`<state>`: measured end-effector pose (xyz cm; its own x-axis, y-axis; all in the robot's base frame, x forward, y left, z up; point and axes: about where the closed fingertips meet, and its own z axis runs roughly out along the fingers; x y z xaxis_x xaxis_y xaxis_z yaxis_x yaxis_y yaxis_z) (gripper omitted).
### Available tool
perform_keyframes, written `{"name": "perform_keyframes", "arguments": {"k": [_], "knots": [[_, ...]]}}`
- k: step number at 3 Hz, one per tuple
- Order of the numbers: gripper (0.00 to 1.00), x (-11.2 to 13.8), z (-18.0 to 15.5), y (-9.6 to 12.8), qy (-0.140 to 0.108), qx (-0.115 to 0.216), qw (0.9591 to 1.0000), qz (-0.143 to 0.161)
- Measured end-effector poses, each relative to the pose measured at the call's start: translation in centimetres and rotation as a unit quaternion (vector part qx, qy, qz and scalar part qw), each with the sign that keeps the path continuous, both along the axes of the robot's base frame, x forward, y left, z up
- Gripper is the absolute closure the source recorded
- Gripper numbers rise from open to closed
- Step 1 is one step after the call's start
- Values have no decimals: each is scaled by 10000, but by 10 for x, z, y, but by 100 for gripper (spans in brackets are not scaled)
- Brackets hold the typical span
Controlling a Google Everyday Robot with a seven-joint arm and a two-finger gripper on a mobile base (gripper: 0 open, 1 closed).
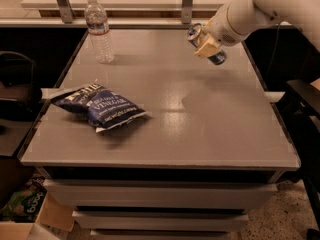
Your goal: Knock redbull can over
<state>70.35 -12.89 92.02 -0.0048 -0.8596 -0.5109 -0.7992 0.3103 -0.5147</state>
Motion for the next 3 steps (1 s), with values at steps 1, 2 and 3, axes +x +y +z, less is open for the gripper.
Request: {"name": "perform_keyframes", "arguments": {"k": [1, 2, 3], "knots": [[100, -8, -14, 13, 317, -574, 9965, 515], [100, -17, -27, 21, 640, -909, 9897, 907], [100, -26, -41, 26, 969, -1148, 9812, 1214]]}}
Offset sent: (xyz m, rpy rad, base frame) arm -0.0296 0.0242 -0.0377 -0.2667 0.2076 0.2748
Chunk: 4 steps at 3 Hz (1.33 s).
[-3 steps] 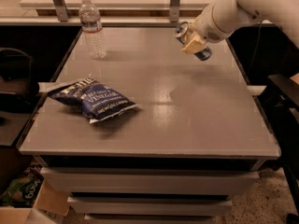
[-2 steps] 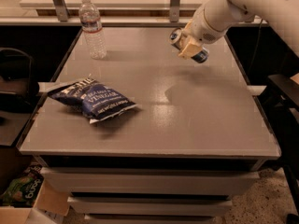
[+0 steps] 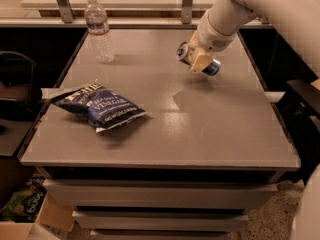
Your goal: Knock redbull can over
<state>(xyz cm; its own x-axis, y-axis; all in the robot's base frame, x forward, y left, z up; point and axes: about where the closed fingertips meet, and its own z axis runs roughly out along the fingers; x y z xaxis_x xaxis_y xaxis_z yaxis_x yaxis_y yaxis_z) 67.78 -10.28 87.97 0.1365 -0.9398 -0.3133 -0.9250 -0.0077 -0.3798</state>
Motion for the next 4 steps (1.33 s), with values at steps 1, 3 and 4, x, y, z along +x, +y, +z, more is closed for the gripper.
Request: {"name": "perform_keyframes", "arguments": {"k": [1, 3, 4], "knots": [[100, -7, -11, 4, 239, -133, 9995, 178], [100, -15, -22, 10, 574, -279, 9969, 456], [82, -17, -24, 12, 701, -312, 9957, 511]]}}
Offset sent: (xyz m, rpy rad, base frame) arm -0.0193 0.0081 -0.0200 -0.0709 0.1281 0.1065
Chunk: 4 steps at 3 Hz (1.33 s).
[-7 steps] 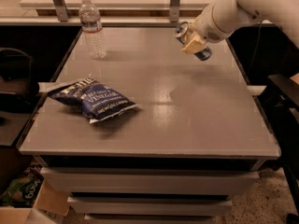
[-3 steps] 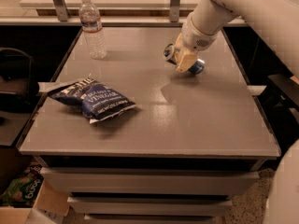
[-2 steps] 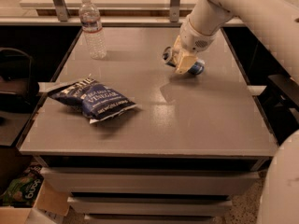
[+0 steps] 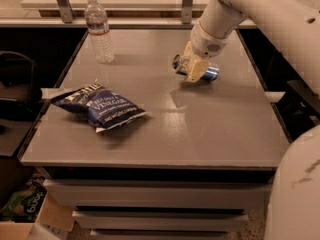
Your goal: Knock redbull can over
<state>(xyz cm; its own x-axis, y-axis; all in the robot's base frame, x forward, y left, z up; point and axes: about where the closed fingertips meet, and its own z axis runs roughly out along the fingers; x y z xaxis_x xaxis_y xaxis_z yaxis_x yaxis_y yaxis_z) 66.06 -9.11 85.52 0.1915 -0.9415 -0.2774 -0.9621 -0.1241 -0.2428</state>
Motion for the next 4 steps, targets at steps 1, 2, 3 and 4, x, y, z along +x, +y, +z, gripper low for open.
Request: {"name": "perform_keyframes", "arguments": {"k": [1, 2, 3, 4], "knots": [[59, 0, -1, 0, 77, -22, 10000, 26], [36, 0, -1, 0, 121, -40, 9999, 42], [13, 1, -1, 0, 138, -51, 9999, 38], [0, 3, -1, 0, 153, -6, 9999, 1]]}}
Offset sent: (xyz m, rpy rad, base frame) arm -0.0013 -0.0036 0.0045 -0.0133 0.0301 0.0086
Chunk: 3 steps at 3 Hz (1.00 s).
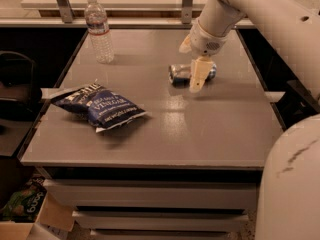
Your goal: Knock redbull can over
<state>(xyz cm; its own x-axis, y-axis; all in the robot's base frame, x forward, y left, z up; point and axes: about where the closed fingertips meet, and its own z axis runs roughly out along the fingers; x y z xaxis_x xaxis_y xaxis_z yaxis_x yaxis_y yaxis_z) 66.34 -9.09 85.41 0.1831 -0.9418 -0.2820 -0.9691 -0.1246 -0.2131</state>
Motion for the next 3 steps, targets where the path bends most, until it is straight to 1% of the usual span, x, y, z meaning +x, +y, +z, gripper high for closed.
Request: {"name": "perform_keyframes", "arguments": {"k": [2, 3], "knots": [[0, 2, -3, 1, 60, 142, 9998, -83], [0, 2, -3, 0, 64, 152, 9998, -103]]}}
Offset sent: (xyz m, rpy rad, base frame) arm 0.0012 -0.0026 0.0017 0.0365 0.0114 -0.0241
